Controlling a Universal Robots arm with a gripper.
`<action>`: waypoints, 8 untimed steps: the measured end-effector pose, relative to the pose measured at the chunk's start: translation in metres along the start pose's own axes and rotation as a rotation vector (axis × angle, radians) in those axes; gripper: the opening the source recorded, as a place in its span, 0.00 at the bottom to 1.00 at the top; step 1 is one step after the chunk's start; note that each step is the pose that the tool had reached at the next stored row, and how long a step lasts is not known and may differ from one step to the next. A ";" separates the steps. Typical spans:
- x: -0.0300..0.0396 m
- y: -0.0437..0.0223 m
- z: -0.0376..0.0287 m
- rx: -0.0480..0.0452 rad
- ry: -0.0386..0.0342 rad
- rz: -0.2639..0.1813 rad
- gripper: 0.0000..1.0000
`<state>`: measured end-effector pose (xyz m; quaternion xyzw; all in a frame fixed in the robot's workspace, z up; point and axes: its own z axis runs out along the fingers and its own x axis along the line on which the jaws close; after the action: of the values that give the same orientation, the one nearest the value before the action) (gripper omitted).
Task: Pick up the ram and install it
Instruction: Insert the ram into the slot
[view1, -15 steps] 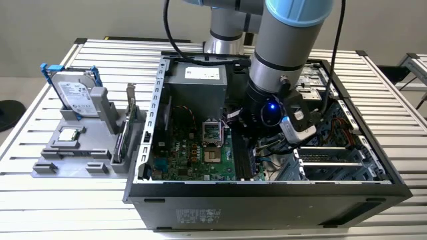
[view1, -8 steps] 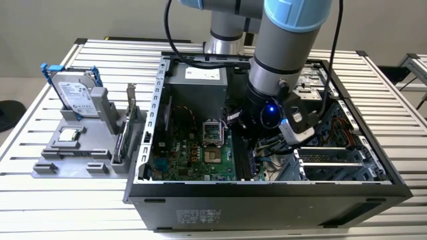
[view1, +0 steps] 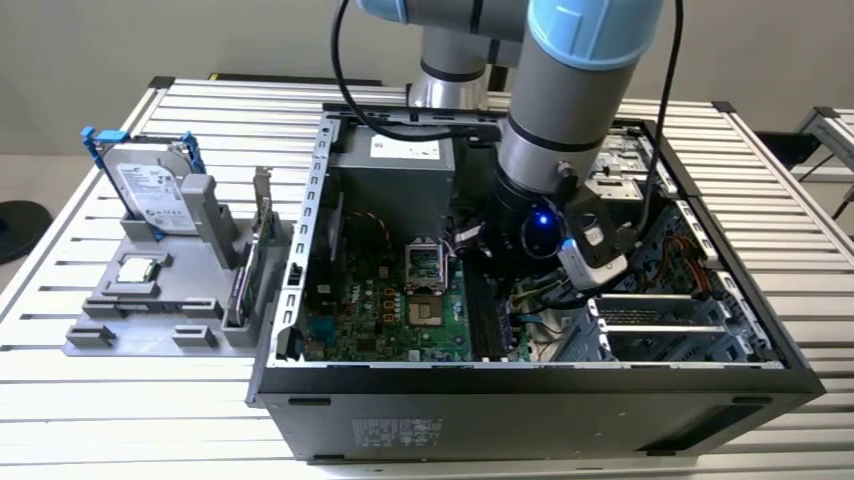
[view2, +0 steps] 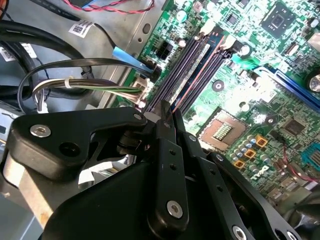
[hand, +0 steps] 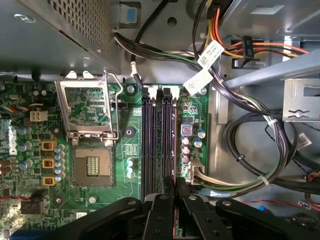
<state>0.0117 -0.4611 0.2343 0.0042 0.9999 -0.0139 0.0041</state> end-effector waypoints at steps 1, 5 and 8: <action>-0.0005 0.0002 0.0006 -0.0001 0.0000 -0.001 0.00; -0.0021 0.0015 0.0028 -0.0001 0.0000 -0.003 0.00; -0.0021 0.0025 0.0043 -0.0009 -0.0001 -0.003 0.00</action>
<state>0.0139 -0.4588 0.2300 0.0025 0.9999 -0.0134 0.0041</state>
